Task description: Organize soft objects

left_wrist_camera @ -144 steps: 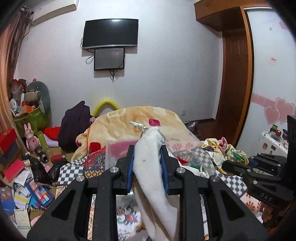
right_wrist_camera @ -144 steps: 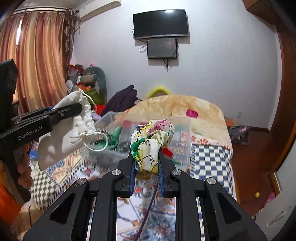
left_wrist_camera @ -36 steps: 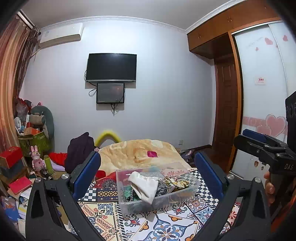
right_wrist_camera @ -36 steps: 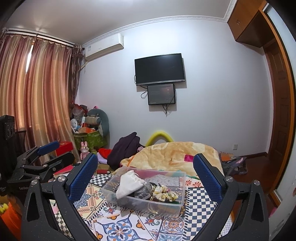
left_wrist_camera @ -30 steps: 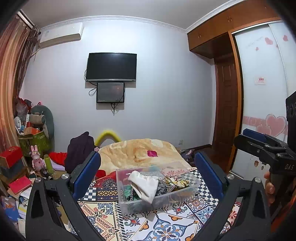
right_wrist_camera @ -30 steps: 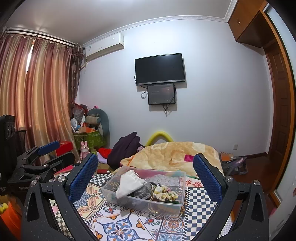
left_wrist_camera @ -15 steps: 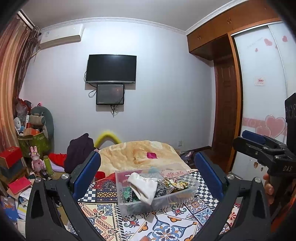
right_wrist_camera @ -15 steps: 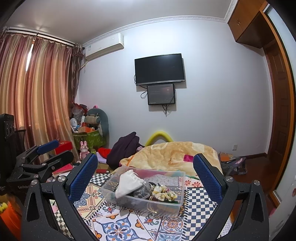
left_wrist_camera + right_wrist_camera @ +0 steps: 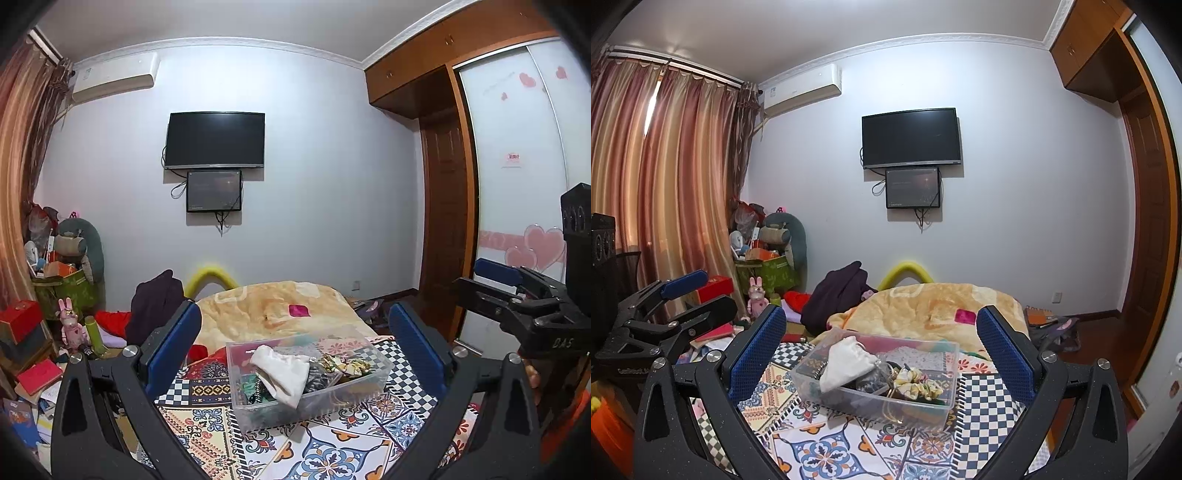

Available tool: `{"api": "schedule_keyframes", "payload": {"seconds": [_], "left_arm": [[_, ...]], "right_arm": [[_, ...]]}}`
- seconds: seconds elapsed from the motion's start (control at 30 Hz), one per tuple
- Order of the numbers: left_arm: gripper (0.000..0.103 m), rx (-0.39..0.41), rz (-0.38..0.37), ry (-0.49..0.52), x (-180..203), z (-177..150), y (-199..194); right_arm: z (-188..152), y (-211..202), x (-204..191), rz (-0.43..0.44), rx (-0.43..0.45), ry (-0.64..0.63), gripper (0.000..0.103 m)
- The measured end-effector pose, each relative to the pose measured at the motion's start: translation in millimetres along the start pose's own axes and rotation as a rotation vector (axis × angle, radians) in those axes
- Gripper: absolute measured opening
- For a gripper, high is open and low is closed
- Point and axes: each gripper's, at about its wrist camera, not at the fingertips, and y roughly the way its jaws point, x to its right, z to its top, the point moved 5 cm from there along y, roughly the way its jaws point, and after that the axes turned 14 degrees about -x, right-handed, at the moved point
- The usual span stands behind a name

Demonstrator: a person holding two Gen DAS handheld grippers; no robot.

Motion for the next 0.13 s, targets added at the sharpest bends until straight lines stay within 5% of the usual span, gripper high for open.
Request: {"api": "schedule_keyframes", "payload": {"seconds": [0.13], "left_arm": [[0.103,-0.002,-0.006,-0.001,0.4,1.1,-0.3]], "right_arm": [[0.1,0.0,0.2,0.0,0.0,0.001,0.103]]}}
